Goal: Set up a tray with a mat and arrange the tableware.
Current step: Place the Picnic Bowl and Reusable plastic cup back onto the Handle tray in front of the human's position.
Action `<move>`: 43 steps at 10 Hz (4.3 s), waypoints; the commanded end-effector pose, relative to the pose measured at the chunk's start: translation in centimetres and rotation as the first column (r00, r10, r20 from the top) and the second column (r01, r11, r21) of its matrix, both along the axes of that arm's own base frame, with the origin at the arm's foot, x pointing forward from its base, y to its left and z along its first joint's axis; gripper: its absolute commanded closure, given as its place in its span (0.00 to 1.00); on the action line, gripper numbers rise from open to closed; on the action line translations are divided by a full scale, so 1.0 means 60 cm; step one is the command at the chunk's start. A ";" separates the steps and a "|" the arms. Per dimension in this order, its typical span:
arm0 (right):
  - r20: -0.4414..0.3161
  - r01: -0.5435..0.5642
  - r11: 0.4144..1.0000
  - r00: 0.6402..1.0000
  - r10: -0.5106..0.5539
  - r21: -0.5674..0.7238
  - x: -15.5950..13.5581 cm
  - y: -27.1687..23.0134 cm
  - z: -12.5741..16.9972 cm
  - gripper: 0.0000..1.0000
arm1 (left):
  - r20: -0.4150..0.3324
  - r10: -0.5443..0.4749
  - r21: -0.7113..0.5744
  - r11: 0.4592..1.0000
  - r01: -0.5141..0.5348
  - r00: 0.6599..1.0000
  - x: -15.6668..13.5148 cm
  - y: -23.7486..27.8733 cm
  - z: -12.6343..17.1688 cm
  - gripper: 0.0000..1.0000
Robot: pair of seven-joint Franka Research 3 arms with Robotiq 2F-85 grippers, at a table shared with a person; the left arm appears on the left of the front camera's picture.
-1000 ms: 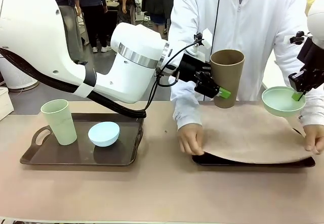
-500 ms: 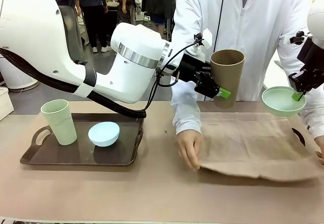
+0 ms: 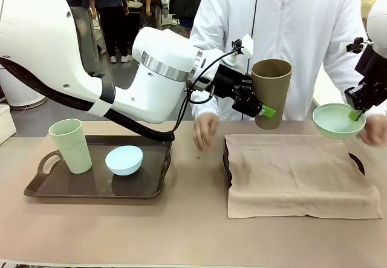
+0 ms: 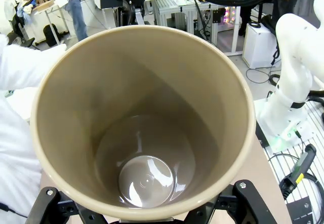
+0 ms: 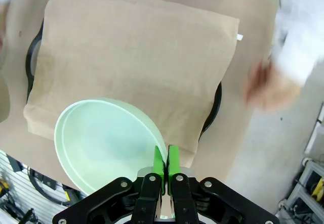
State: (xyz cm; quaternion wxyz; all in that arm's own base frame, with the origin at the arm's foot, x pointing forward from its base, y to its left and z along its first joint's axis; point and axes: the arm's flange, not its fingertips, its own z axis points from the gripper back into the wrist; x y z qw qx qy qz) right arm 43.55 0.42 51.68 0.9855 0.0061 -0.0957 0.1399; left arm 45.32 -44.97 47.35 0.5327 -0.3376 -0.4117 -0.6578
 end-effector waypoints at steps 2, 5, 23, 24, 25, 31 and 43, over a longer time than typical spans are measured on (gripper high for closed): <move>0.011 0.002 1.000 1.000 -0.002 -0.004 0.002 -0.001 0.000 1.00 | -0.003 -0.004 -0.014 1.000 0.004 1.000 0.001 -0.001 0.006 1.00; 0.011 0.002 1.000 1.000 -0.002 -0.004 0.002 -0.001 0.000 1.00 | -0.003 -0.004 -0.014 1.000 0.004 1.000 0.001 -0.001 0.006 1.00; -0.077 -0.067 0.997 0.995 0.071 0.048 0.086 -0.007 -0.153 0.96 | -0.033 -0.027 0.062 0.998 0.029 0.999 0.080 -0.023 -0.167 0.17; -0.077 -0.078 0.995 0.994 0.082 0.063 0.096 -0.007 -0.170 0.96 | -0.037 -0.041 0.060 0.997 0.044 0.998 0.084 -0.026 -0.181 0.17; -0.082 -0.078 0.994 0.993 0.084 0.079 0.108 -0.011 -0.188 0.96 | -0.040 -0.055 0.050 0.997 0.057 0.998 0.095 -0.028 -0.195 0.17; -0.108 -0.069 0.992 0.991 0.080 0.104 0.130 -0.031 -0.249 0.96 | -0.097 -0.104 0.062 0.992 0.111 0.990 0.119 -0.049 -0.255 0.17; -0.124 -0.057 0.996 0.990 0.066 0.074 0.103 -0.057 -0.223 0.30 | -0.220 -0.058 0.126 0.988 0.088 0.974 0.121 0.000 -0.280 0.00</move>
